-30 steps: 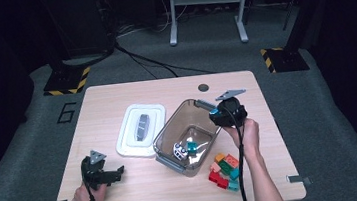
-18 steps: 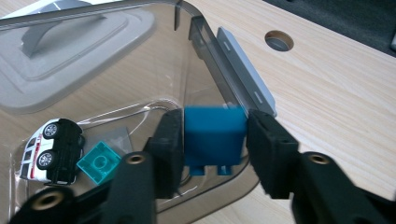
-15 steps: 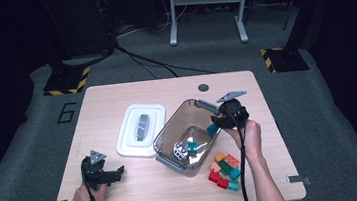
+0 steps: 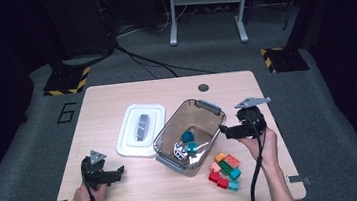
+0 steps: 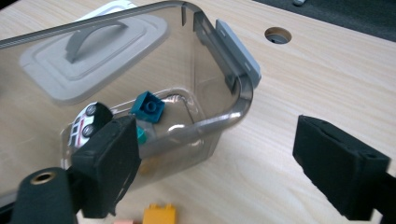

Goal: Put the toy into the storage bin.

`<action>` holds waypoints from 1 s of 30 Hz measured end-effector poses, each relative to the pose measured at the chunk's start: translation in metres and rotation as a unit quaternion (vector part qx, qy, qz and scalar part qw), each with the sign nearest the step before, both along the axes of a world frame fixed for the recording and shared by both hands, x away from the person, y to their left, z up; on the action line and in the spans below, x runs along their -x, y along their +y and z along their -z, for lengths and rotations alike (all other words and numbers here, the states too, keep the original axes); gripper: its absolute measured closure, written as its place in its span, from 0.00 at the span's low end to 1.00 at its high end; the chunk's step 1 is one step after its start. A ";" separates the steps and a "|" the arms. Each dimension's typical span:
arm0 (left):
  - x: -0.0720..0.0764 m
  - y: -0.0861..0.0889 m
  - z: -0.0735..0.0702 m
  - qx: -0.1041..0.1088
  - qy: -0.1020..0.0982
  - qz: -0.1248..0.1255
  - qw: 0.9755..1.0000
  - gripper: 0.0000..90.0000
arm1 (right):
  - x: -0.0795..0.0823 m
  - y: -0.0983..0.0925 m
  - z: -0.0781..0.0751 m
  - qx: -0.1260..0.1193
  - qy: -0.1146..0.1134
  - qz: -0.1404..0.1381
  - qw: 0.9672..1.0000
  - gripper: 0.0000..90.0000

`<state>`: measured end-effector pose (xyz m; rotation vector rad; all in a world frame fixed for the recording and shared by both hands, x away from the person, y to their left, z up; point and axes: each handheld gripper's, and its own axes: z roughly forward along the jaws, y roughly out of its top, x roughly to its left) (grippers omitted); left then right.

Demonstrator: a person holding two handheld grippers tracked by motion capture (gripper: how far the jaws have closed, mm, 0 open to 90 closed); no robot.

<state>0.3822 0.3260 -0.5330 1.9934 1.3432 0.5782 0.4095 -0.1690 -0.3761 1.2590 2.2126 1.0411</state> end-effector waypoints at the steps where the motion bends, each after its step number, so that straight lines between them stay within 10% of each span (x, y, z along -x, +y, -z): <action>1: 0.000 0.000 0.000 0.000 0.000 0.000 1.000 0.00 | 0.004 -0.004 0.001 -0.002 -0.002 -0.001 1.000 0.12; 10: 0.000 0.000 0.000 0.000 0.001 0.000 1.000 0.00 | 0.040 -0.029 0.027 -0.015 0.023 0.009 1.000 0.00; 24: 0.000 0.000 0.000 0.000 0.001 0.000 1.000 0.00 | 0.071 -0.013 0.096 0.012 0.095 0.004 0.995 0.00; 30: 0.000 0.000 0.000 0.000 0.000 0.000 1.000 0.00 | 0.079 -0.010 0.115 0.004 0.105 0.012 0.994 0.22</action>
